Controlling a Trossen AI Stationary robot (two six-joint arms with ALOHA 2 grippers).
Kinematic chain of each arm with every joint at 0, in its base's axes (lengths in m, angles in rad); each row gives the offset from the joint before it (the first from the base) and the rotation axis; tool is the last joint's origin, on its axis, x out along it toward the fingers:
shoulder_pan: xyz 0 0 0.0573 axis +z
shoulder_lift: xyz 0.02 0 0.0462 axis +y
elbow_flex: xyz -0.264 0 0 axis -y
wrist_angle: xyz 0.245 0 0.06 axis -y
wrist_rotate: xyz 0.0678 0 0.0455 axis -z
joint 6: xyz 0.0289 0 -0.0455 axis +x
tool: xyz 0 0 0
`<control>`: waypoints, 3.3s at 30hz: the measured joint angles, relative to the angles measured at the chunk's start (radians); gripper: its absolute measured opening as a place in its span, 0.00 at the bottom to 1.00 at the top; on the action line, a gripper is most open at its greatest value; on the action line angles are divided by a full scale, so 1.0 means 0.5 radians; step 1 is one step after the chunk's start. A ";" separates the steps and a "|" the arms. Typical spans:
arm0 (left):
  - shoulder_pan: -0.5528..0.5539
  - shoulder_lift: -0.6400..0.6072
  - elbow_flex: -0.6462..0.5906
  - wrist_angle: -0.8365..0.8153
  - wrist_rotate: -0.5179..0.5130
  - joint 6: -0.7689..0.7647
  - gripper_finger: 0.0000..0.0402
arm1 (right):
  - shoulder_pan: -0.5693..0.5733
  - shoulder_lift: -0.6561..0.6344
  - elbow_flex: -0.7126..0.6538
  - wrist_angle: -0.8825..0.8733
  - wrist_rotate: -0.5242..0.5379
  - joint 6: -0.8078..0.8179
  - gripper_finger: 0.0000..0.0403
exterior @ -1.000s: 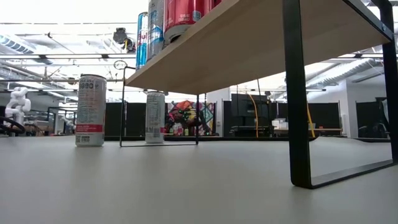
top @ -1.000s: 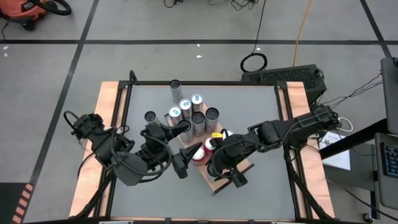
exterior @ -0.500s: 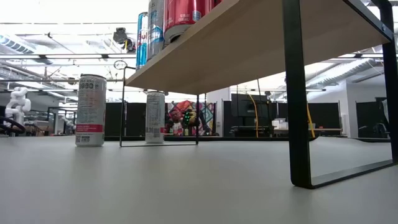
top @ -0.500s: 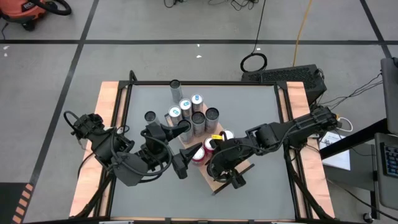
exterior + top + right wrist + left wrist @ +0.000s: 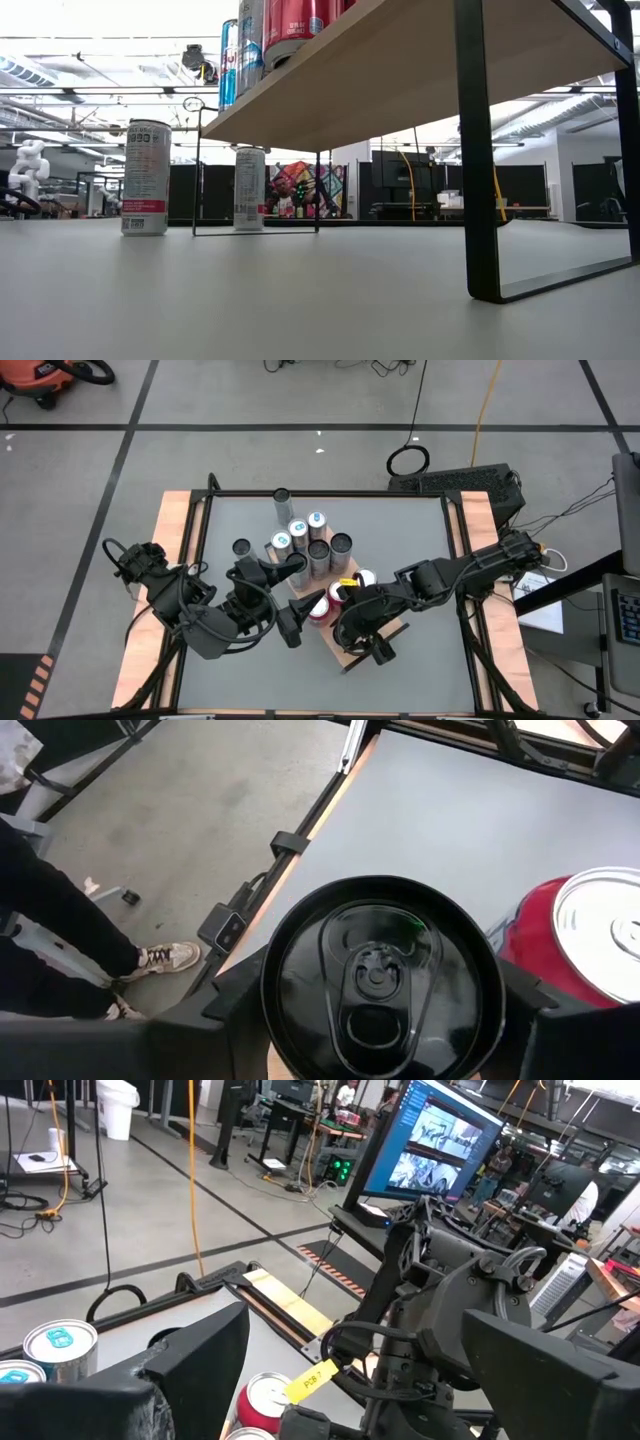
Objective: Place canned beverage on shelf
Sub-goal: Put the bottom right red soda can on the shelf, then put the bottom red soda can on the shelf aligned with the other red soda can
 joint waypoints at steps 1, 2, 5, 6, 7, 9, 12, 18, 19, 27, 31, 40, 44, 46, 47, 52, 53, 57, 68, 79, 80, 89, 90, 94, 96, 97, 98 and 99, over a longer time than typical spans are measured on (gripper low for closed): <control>0.000 0.000 0.000 0.000 0.000 0.000 0.91 | 0.000 0.000 0.000 -0.001 0.000 0.000 0.55; 0.000 0.000 0.000 -0.001 0.000 0.000 0.91 | 0.000 0.000 0.000 0.000 0.000 0.001 0.55; 0.000 0.000 0.000 -0.002 0.000 0.000 0.91 | 0.000 0.000 0.000 -0.002 0.002 0.000 0.55; 0.000 0.000 0.000 -0.003 0.000 0.000 0.91 | 0.000 0.000 0.000 -0.002 0.004 -0.001 0.56; 0.000 0.000 0.000 -0.003 0.000 0.000 0.91 | 0.000 0.000 0.000 -0.004 0.011 -0.002 0.57; 0.000 0.000 0.000 -0.004 0.000 0.000 0.91 | 0.001 0.000 0.000 -0.006 0.038 0.000 0.60; 0.000 0.000 0.000 -0.004 0.000 0.000 0.91 | 0.001 0.000 0.000 -0.007 0.045 0.000 0.67; 0.000 0.000 0.000 -0.003 0.000 0.000 0.91 | 0.001 0.000 0.000 -0.002 0.047 0.000 0.76; 0.000 0.000 0.000 -0.003 0.000 0.000 0.91 | 0.001 -0.004 0.000 -0.003 0.046 0.003 0.77; 0.000 0.001 0.000 -0.005 0.000 0.002 0.91 | 0.001 -0.060 0.002 0.014 0.047 0.063 0.78; 0.000 -0.005 0.000 -0.005 -0.020 -0.001 0.91 | 0.001 -0.103 0.002 0.033 0.050 0.118 0.78; 0.024 -0.170 0.001 -0.187 -0.084 -0.004 0.91 | 0.001 -0.203 0.080 0.037 0.094 0.251 0.78; 0.081 -0.265 0.000 -0.463 -0.082 -0.197 0.91 | 0.000 -0.256 0.136 0.004 0.202 0.263 0.78; 0.126 -0.311 0.002 -0.719 -0.042 -0.418 0.91 | -0.004 -0.291 0.158 -0.020 0.252 0.264 0.78; 0.151 -0.328 0.002 -0.864 -0.004 -0.550 0.91 | -0.005 -0.316 0.164 -0.039 0.274 0.269 0.78; 0.293 -0.359 0.001 -1.594 0.244 -1.249 0.91 | -0.005 -0.466 0.189 -0.167 0.451 0.357 0.78; 0.331 -0.363 0.000 -1.680 0.327 -1.353 0.91 | -0.005 -0.504 0.189 -0.190 0.499 0.364 0.78; 0.541 -0.397 -0.099 -1.678 0.688 -1.336 0.91 | -0.009 -0.657 0.189 -0.274 0.778 0.382 0.78; 1.175 -0.434 -0.140 -1.690 1.175 -1.265 0.86 | -0.357 -1.034 0.189 -0.308 1.087 0.333 0.78; 1.965 -0.448 -0.273 -1.692 1.925 -0.897 0.85 | -0.837 -1.032 0.189 -0.596 0.506 0.165 0.78; 2.004 -0.446 -0.325 -1.691 1.980 -0.886 0.85 | -0.868 -1.026 0.189 -0.614 0.487 0.143 0.78; 2.049 -0.446 -0.891 -1.695 2.304 -0.883 0.85 | -1.156 -1.005 0.188 -0.688 0.120 -0.062 0.78; 2.041 -0.450 -0.934 -1.695 2.310 -0.894 0.85 | -1.183 -1.006 0.188 -0.713 0.086 -0.088 0.78; 2.008 -0.495 -1.054 -1.692 2.285 -0.974 0.85 | -1.285 -1.007 0.188 -0.783 -0.027 -0.193 0.78; 2.007 -0.551 -1.114 -1.692 2.276 -1.032 0.85 | -1.331 -1.006 0.188 -0.795 -0.086 -0.231 0.78; 2.007 -0.586 -1.155 -1.692 2.267 -1.052 0.85 | -1.353 -1.006 0.188 -0.796 -0.119 -0.247 0.78; 2.007 -0.621 -1.203 -1.692 2.253 -1.076 0.85 | -1.373 -1.004 0.188 -0.795 -0.138 -0.261 0.78; 2.007 -0.658 -1.257 -1.693 2.244 -1.110 0.85 | -1.391 -1.001 0.188 -0.796 -0.170 -0.271 0.78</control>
